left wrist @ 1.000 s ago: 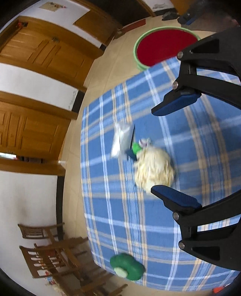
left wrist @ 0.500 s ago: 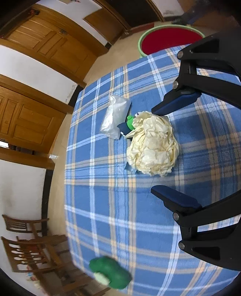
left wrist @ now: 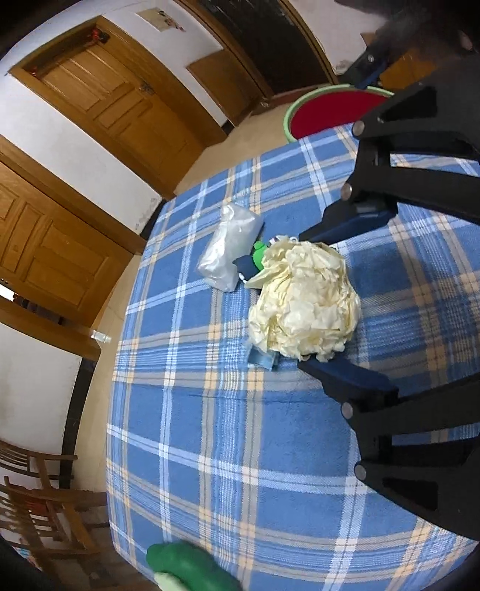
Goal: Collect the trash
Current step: 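Return to the table and grasp the crumpled tissue paper with the left gripper, then grasp the white plastic bag with the right gripper while the left holds the tissue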
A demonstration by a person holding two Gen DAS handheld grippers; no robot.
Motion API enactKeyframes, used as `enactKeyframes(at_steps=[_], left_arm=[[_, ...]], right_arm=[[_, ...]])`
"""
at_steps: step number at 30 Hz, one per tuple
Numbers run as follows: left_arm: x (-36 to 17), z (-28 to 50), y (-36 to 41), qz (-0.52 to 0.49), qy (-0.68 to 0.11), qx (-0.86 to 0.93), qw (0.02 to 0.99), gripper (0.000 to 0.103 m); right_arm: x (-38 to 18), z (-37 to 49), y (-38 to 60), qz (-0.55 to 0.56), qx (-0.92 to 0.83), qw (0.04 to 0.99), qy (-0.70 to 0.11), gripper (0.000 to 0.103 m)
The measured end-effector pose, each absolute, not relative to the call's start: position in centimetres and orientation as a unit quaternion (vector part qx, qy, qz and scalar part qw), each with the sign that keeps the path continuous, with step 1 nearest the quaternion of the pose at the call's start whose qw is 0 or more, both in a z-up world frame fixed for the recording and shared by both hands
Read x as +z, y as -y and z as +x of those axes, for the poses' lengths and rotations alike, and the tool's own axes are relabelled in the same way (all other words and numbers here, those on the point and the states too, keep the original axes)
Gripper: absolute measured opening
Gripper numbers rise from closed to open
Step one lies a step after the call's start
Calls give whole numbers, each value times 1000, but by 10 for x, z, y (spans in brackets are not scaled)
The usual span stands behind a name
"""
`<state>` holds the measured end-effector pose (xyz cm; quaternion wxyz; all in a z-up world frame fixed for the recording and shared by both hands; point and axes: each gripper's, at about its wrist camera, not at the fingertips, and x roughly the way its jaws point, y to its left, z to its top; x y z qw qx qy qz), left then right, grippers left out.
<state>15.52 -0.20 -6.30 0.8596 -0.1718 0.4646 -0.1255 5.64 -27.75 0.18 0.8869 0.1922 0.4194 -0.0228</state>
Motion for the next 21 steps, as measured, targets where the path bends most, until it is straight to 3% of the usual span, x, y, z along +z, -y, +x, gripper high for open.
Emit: enactKeyframes(at_steps=[8,21], left_arm=[[-44,159,-20,-150,-428,-70,889,59],[-56,162,-60,-142,-392,31,908,59]], right_arm=[[2,84,240,170,12,887,-430,68],[-11,143,171,144,51,881,-448,71]])
